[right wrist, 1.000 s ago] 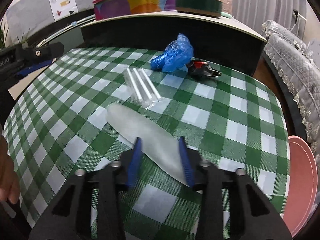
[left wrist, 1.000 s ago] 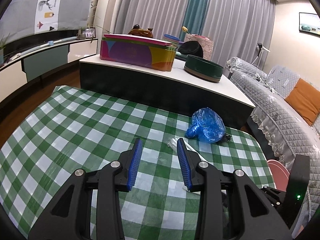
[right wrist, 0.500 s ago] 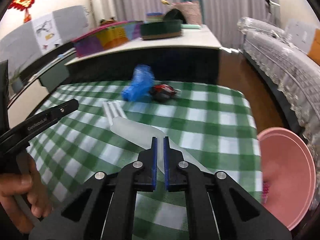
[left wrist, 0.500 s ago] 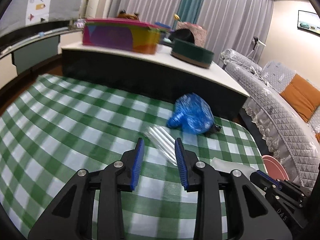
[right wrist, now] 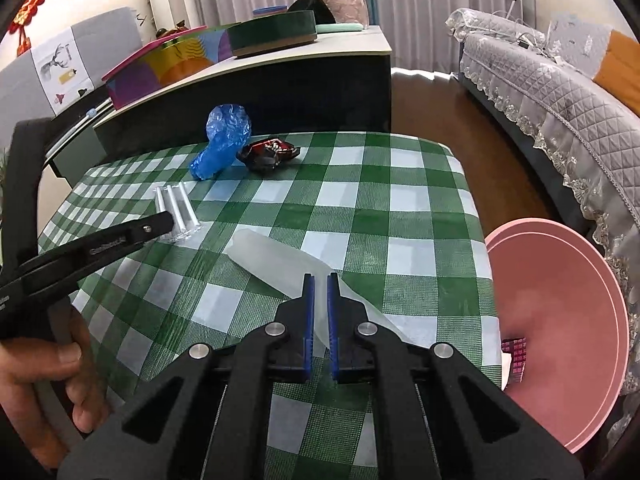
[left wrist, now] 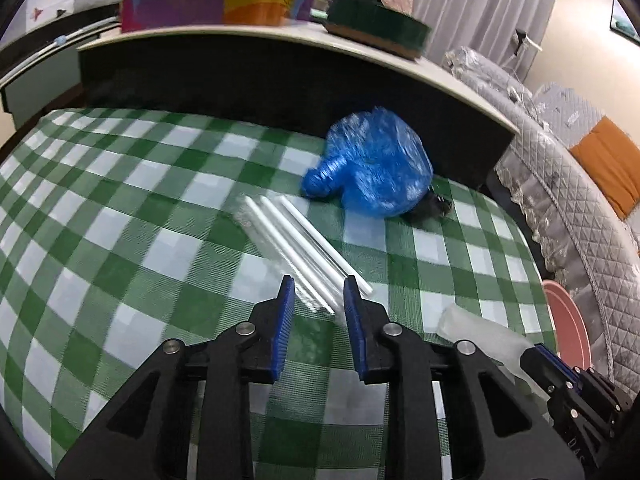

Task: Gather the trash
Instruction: 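Grasp the frosted plastic tube with the right tool while the left tool grasps the clear straws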

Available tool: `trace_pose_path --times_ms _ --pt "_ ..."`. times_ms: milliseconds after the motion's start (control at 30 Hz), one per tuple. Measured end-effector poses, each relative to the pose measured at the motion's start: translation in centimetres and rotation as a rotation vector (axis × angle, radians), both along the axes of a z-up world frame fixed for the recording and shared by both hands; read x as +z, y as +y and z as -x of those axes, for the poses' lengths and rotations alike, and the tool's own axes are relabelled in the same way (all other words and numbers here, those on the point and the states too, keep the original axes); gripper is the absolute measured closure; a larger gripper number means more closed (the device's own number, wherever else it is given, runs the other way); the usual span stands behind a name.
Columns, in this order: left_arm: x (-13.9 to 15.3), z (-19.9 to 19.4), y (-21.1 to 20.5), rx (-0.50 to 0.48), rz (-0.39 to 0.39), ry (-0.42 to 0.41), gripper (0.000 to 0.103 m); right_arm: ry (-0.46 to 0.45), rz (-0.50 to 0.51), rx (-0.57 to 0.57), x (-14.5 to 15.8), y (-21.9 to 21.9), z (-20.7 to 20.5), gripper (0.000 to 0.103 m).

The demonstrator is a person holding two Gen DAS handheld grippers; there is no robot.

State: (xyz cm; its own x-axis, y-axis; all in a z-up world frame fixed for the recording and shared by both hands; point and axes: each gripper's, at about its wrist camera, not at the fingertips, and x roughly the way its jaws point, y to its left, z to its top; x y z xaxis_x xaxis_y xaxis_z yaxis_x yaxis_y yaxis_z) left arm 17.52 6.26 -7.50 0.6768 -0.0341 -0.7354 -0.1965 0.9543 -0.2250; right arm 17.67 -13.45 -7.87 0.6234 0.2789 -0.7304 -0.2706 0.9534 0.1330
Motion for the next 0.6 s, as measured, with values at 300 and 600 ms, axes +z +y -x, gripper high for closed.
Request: trace_pose_path --times_ms 300,600 --pt "1.1 1.0 0.0 0.006 -0.038 -0.024 0.099 -0.018 -0.008 -0.002 0.8 0.0 0.5 0.097" --pt "3.3 3.7 -0.9 -0.005 -0.102 -0.086 0.101 -0.071 -0.021 -0.033 3.0 -1.1 2.2 0.097"
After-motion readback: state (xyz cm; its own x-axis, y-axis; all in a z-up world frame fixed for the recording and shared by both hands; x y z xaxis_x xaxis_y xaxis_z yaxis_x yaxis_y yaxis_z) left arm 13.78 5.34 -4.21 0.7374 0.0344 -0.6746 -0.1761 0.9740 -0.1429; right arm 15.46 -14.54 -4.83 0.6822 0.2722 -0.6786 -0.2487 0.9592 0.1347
